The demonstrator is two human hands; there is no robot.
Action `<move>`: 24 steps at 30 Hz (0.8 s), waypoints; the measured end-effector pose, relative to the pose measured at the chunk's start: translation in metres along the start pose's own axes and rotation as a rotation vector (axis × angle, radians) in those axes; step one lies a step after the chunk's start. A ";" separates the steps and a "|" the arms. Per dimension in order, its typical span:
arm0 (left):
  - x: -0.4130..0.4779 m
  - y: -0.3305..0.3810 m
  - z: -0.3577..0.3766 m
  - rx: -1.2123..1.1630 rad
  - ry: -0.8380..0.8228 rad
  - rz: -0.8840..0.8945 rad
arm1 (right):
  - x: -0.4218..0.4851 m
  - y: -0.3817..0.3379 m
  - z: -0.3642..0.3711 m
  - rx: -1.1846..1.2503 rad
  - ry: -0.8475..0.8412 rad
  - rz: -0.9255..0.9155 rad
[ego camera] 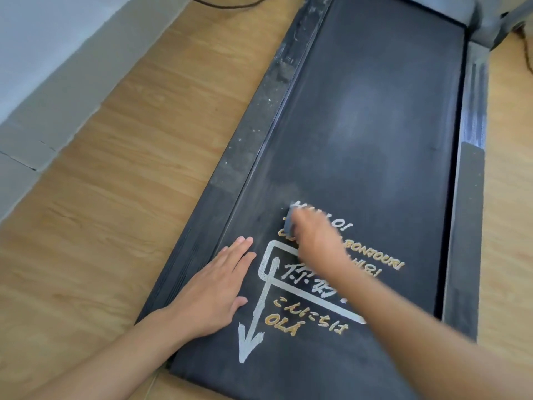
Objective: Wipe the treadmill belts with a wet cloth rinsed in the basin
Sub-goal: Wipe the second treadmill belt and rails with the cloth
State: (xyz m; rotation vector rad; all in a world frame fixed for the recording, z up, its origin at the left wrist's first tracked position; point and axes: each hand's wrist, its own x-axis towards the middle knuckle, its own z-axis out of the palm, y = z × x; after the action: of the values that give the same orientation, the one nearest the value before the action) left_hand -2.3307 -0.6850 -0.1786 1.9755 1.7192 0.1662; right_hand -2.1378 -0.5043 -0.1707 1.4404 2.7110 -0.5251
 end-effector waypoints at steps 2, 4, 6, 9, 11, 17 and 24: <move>-0.001 -0.003 0.003 0.047 0.017 -0.010 | -0.081 -0.032 0.016 0.037 -0.183 -0.180; -0.002 -0.004 0.002 0.098 -0.005 -0.039 | -0.127 -0.038 0.026 0.052 -0.291 -0.336; -0.002 -0.005 0.003 0.088 0.018 -0.051 | -0.114 -0.031 0.025 0.048 -0.295 -0.381; -0.001 -0.006 0.003 0.036 0.035 -0.035 | -0.032 -0.017 0.006 0.094 -0.109 -0.181; 0.000 -0.002 -0.001 -0.004 0.025 -0.038 | 0.036 -0.006 -0.008 0.097 -0.008 -0.021; 0.002 0.003 -0.007 -0.085 -0.025 -0.066 | 0.120 0.005 -0.019 -0.031 0.053 0.118; -0.005 -0.008 -0.014 -0.218 -0.031 -0.042 | -0.099 -0.064 0.034 0.051 -0.218 -0.304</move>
State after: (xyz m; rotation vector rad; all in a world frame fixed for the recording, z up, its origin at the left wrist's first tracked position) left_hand -2.3442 -0.6852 -0.1688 1.7745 1.6465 0.2940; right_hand -2.1372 -0.6266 -0.1671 0.9167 2.7642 -0.7222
